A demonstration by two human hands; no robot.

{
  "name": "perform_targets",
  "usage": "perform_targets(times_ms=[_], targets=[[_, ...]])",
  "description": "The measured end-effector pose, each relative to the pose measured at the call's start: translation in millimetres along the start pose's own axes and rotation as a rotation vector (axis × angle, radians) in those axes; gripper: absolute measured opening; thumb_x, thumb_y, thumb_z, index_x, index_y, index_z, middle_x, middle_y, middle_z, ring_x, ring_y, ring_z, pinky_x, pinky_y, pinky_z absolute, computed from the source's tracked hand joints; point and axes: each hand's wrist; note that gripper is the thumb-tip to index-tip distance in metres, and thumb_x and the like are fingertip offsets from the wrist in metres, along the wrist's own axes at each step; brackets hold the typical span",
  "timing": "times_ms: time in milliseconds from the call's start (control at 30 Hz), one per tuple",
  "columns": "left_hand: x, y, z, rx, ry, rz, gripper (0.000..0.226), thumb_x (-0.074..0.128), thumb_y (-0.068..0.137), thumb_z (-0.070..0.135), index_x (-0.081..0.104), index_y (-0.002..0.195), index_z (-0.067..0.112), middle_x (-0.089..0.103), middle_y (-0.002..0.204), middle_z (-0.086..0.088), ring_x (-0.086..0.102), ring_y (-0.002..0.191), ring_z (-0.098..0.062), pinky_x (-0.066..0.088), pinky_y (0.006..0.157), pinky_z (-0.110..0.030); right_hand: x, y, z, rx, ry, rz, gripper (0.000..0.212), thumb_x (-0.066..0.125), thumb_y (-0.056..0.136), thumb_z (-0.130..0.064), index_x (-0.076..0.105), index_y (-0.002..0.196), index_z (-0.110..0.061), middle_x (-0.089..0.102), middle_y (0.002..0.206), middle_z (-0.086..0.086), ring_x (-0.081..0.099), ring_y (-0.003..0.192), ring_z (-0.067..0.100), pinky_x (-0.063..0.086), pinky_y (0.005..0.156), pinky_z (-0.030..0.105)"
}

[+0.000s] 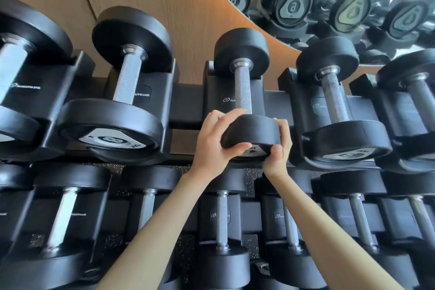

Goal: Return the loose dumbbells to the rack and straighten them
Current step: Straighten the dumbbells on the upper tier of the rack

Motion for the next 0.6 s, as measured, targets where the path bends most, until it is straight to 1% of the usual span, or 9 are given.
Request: perform_targets(times_ms=[67, 100, 200, 267, 333, 400, 433, 533, 600], targets=[[1.1, -3.6, -5.2, -0.045, -0.14, 0.029, 0.075, 0.048, 0.079, 0.073, 0.055, 0.117, 0.009, 0.055, 0.103, -0.011, 0.055, 0.1, -0.018, 0.041, 0.09, -0.027, 0.1, 0.5, -2.4, -0.029, 0.009, -0.03, 0.065, 0.035, 0.078, -0.08, 0.044, 0.092, -0.017, 0.044, 0.076, 0.002, 0.041, 0.068, 0.004, 0.035, 0.06, 0.023], [1.2, -4.7, -6.3, -0.051, -0.153, 0.032, 0.075, 0.048, 0.078, 0.073, 0.054, 0.116, 0.008, 0.056, 0.107, -0.01, 0.055, 0.104, -0.016, 0.04, 0.092, -0.028, 0.2, 1.0, -5.3, -0.037, 0.003, -0.043, 0.065, 0.035, 0.079, -0.079, 0.044, 0.092, -0.015, 0.044, 0.077, 0.001, 0.041, 0.068, 0.003, 0.035, 0.06, 0.021], [-4.7, -7.5, -7.3, -0.08, -0.175, -0.02, 0.072, 0.047, 0.081, 0.07, 0.05, 0.123, 0.011, 0.054, 0.121, 0.0, 0.05, 0.118, -0.01, 0.036, 0.101, -0.025, -3.5, 2.4, -16.8, 0.018, -0.03, -0.094, 0.06, 0.04, 0.082, -0.07, 0.044, 0.093, -0.011, 0.045, 0.075, 0.006, 0.041, 0.067, 0.009, 0.035, 0.06, 0.024], [-11.5, -14.4, -4.6, -0.177, -0.263, -0.041, 0.054, 0.042, 0.093, 0.055, 0.048, 0.128, 0.014, 0.051, 0.131, 0.007, 0.044, 0.127, -0.008, 0.03, 0.107, -0.022, -7.3, -2.3, -20.7, 0.095, -0.063, -0.136, 0.04, 0.046, 0.083, -0.047, 0.044, 0.095, -0.009, 0.048, 0.078, -0.003, 0.043, 0.069, 0.007, 0.035, 0.062, 0.027], [-18.7, -20.2, -4.5, -0.274, -0.329, -0.043, 0.036, 0.032, 0.101, 0.032, 0.047, 0.13, 0.017, 0.05, 0.134, 0.006, 0.041, 0.129, -0.003, 0.027, 0.108, -0.017, -10.3, -12.0, -20.8, 0.123, -0.032, -0.162, 0.03, 0.043, 0.085, -0.033, 0.044, 0.105, -0.011, 0.052, 0.09, -0.01, 0.05, 0.079, -0.002, 0.04, 0.071, 0.018], [-24.1, -22.5, -2.0, -0.296, -0.299, -0.073, 0.035, 0.034, 0.1, 0.022, 0.045, 0.132, 0.017, 0.047, 0.135, 0.005, 0.039, 0.128, 0.004, 0.026, 0.105, -0.011, -11.1, -20.2, -26.6, 0.156, -0.009, -0.168, 0.035, 0.044, 0.088, -0.034, 0.041, 0.117, -0.015, 0.053, 0.104, -0.013, 0.053, 0.091, -0.009, 0.039, 0.08, 0.008], [-24.9, -22.9, -0.6, -0.301, -0.281, -0.091, 0.035, 0.037, 0.098, 0.023, 0.044, 0.132, 0.018, 0.047, 0.135, 0.005, 0.039, 0.127, 0.004, 0.026, 0.104, -0.011, -12.1, -22.2, -30.3, 0.189, 0.004, -0.181, 0.039, 0.046, 0.088, -0.038, 0.04, 0.119, -0.016, 0.054, 0.107, -0.012, 0.053, 0.094, -0.009, 0.039, 0.081, 0.008], [-22.1, -20.1, 2.2, -0.318, -0.247, -0.096, 0.038, 0.042, 0.095, 0.033, 0.048, 0.13, 0.022, 0.049, 0.136, 0.004, 0.04, 0.128, -0.002, 0.028, 0.104, -0.014, -17.4, -19.5, -43.5, 0.262, 0.033, -0.231, 0.042, 0.052, 0.086, -0.042, 0.044, 0.121, -0.019, 0.058, 0.109, -0.004, 0.058, 0.099, 0.005, 0.046, 0.085, 0.024], [-16.8, -18.7, 2.5, -0.322, -0.232, -0.025, 0.038, 0.041, 0.095, 0.038, 0.053, 0.128, 0.024, 0.053, 0.131, 0.003, 0.044, 0.123, 0.001, 0.03, 0.099, -0.01, -18.3, -15.0, -51.8, 0.228, 0.022, -0.213, 0.037, 0.052, 0.087, -0.042, 0.051, 0.12, -0.024, 0.06, 0.112, 0.001, 0.058, 0.103, 0.014, 0.047, 0.089, 0.033]])
Point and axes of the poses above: each hand's wrist, its own y-axis towards the middle knuckle, its own x-axis out of the palm, z = x × y
